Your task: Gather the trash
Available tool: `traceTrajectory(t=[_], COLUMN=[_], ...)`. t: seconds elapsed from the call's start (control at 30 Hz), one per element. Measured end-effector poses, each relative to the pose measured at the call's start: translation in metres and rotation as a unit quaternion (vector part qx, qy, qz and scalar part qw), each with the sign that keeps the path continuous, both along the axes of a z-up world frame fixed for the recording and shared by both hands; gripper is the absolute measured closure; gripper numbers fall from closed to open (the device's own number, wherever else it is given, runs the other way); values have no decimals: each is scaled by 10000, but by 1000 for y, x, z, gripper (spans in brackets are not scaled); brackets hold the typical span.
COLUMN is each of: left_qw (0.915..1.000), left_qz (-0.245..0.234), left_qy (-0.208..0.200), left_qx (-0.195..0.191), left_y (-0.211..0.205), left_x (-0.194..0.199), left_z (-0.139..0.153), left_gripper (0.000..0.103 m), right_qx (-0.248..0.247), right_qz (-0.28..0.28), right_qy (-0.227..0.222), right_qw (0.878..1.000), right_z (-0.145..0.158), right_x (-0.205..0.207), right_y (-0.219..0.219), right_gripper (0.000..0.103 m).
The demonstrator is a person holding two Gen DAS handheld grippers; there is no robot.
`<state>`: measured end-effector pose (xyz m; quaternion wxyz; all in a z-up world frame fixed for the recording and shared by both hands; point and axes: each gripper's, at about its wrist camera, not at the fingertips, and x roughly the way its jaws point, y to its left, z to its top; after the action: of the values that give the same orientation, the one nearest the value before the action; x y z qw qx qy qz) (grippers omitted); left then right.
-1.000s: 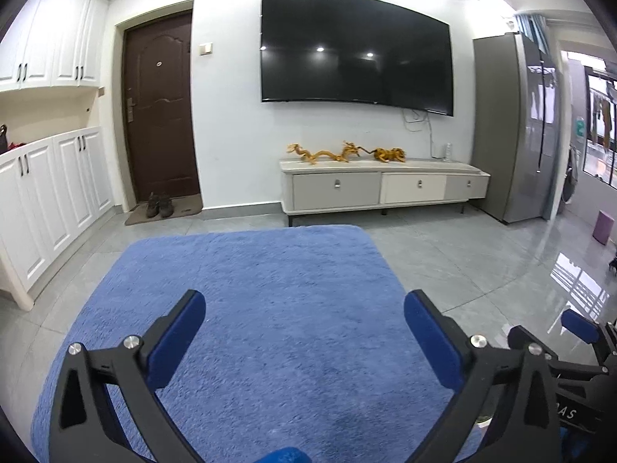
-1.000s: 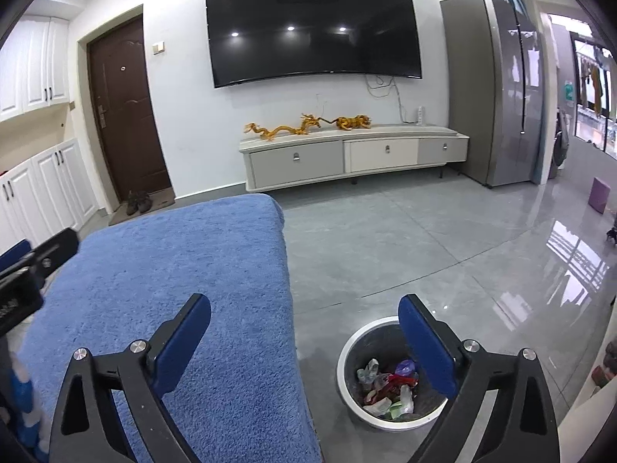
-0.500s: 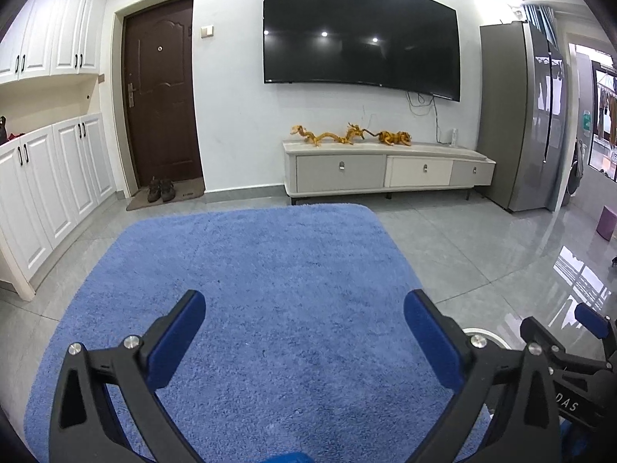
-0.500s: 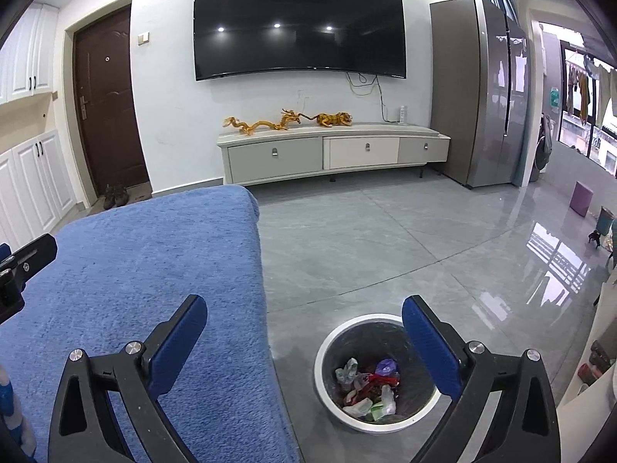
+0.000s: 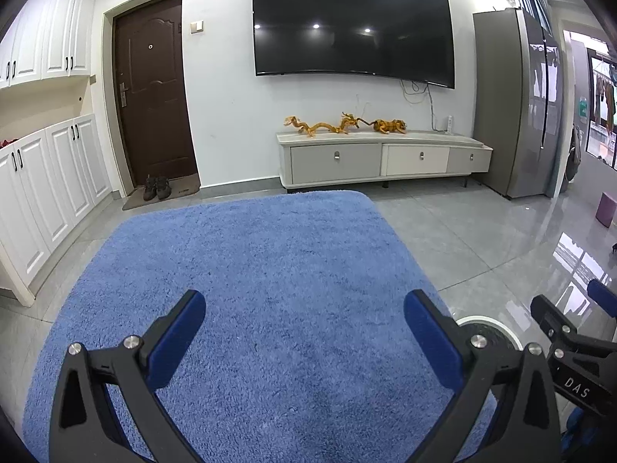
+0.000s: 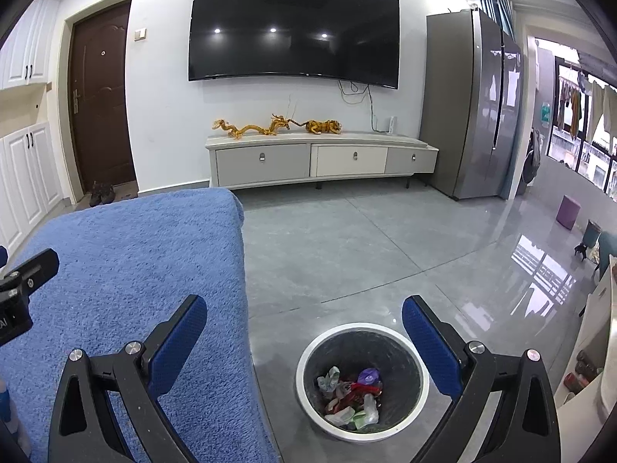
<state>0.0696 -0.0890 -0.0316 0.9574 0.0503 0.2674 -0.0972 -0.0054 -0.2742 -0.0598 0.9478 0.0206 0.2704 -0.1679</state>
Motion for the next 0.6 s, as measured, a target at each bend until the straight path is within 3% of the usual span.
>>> traceTrajectory(t=[0.6], left_qw=[10000], left_qz=[-34], left_qy=[-6], left_qx=[14], left_y=[2], left_x=[-18], left_z=[6], left_gripper=[0], right_qx=[-24], right_qz=[-49], right_qy=[-189], right_qw=[9998], right_z=[11], right_x=[-14], right_y=[-2], right_gripper=[1])
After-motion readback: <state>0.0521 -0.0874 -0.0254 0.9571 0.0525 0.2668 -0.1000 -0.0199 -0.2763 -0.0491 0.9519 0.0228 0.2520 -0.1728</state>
